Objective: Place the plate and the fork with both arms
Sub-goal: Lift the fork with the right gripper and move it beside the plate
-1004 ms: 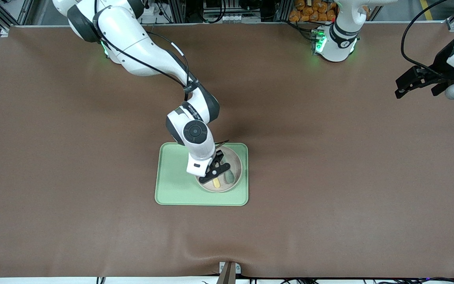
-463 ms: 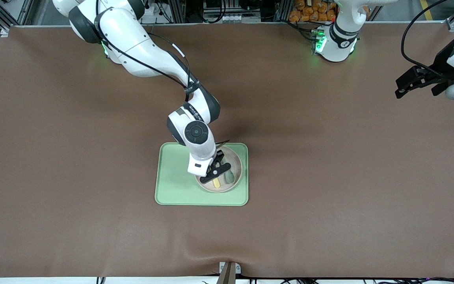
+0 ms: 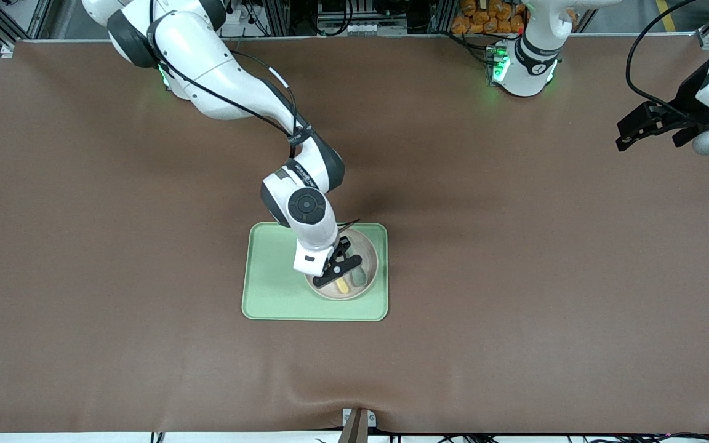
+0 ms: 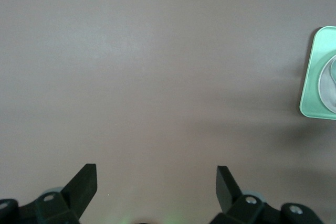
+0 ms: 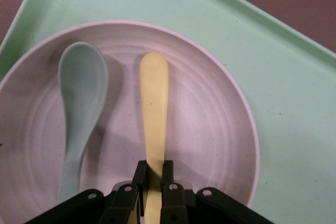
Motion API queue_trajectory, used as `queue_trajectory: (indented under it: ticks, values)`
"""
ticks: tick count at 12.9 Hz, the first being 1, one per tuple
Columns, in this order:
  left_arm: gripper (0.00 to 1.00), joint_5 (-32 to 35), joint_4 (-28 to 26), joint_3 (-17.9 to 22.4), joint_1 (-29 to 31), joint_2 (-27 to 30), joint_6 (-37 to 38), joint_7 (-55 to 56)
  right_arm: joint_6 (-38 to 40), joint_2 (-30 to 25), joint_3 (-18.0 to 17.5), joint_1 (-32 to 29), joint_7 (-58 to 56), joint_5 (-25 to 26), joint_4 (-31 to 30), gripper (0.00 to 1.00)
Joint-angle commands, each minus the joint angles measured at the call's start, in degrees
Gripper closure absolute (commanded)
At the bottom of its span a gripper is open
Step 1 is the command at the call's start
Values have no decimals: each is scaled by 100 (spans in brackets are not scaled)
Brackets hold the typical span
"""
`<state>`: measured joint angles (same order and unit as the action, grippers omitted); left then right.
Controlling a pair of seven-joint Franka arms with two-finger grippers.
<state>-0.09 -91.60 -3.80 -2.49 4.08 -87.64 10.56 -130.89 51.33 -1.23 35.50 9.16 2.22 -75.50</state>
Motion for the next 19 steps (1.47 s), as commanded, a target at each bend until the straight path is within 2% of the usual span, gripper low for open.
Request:
queue_trajectory:
  ticks: [1, 3, 6, 12, 17, 19]
  values:
    - [0, 123, 46, -50, 55, 14, 97, -63, 387, 79, -27, -61, 366, 7, 412, 100]
    - [0, 123, 46, -50, 55, 14, 97, -63, 738, 0, -53, -218, 403, -238, 510, 100]
    - [0, 123, 64, -50, 47, -4, 98, -72, 1030, -211, -44, -622, 368, -949, 501, 100]
    - [0, 123, 90, -42, 55, -39, 89, -90, 722, -334, 0, -1158, 52, -908, -157, 100]
    - [0, 115, 187, -50, 38, -109, 89, -81, 539, -703, 0, -1265, 174, -908, -912, 100]
    - [0, 123, 213, -50, 38, -118, 89, -81, 302, -730, 0, -1178, 585, -916, -1080, 100]
